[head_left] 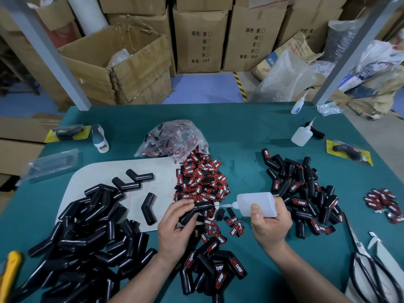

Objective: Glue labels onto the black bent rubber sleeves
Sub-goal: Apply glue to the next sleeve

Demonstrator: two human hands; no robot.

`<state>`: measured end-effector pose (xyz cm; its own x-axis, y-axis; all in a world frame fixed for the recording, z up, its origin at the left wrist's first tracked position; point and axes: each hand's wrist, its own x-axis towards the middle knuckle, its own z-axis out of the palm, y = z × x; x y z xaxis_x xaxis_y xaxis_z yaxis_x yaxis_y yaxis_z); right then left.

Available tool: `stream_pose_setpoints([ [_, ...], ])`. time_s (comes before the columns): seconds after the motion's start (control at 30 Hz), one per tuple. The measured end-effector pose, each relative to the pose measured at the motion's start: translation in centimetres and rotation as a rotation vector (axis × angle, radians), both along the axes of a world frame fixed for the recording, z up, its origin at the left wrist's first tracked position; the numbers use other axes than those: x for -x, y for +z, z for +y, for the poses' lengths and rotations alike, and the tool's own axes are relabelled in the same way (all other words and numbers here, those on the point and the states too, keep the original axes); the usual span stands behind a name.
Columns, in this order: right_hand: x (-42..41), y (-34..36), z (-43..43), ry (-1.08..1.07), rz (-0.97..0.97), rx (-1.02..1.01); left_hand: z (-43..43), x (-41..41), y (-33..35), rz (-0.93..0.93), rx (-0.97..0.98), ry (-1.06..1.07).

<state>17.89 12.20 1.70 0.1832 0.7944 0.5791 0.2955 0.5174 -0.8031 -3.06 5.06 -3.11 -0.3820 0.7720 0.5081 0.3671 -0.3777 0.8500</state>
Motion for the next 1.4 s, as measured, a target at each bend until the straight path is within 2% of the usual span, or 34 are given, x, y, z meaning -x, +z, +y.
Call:
stream_pose_setpoints([
  [1.17,-0.1,0.4,0.2,-0.033,-0.010,-0.006,-0.3,-0.1,1.2,-0.032,0.061,0.037],
  [1.4,0.8,0.6,-1.0,0.053,0.002,-0.018,-0.4,-0.1,1.3,-0.025,0.146,0.052],
])
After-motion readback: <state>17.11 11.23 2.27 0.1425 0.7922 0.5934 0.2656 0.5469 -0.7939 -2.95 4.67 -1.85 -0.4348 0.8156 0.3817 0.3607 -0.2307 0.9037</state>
